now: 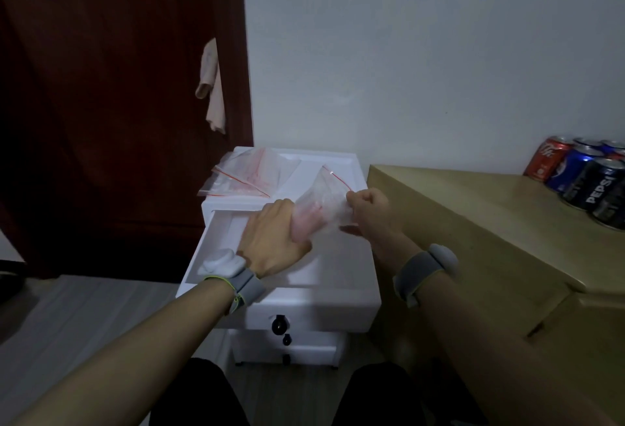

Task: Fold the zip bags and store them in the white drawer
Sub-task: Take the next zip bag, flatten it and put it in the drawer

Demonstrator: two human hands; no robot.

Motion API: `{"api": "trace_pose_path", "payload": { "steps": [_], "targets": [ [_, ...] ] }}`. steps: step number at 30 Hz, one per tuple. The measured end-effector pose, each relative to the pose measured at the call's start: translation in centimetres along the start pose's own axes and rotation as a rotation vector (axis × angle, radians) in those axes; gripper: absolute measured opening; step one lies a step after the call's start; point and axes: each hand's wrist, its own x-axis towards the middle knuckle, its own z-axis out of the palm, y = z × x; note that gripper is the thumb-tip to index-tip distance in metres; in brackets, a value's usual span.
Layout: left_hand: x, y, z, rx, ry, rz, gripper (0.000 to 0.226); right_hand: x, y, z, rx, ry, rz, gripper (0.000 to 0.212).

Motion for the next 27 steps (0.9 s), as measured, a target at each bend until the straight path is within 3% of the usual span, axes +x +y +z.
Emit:
{"api": "trace_pose_path", "payload": {
  "steps": [2,4,6,9,11,18,27],
  "targets": [
    [0.1,-0.3,-0.8,0.124,0.010,0.022,0.038,0.3,0.8,-0.6,-0.277,0.096,-0.195,0.016],
    [0.3,-0.9,-1.3,0.218,-0.001,0.048,0.040,0.2,0.9,-0.8,-0.276,0.053,-0.300,0.014],
    [0.7,-1.7,-1.6,0.289,-0.022,0.112,0.041,-0.1,0.7,-0.8,-0.198,-0.085,-0.288,0.011],
    [0.9,-2.3,-2.0,0.353,-0.086,0.190,0.040,-0.6,0.5,-0.6,-0.221,-0.289,-0.192,0.032],
    [0.9,-2.1,-2.2,0.400,-0.084,0.251,0.039,-0.9,0.4,-0.5,-0.295,-0.340,-0.168,0.038],
    [1.6,-2.0,-2.4,0.521,-0.079,0.420,0.046,-1.2,0.7,-0.1,-0.356,-0.426,-0.133,0.033],
    [3.5,-3.3,-3.1,0.581,-0.105,0.466,0.052,-0.1,1.0,-1.4,-0.277,-0.288,-0.202,0.008]
  ]
}}
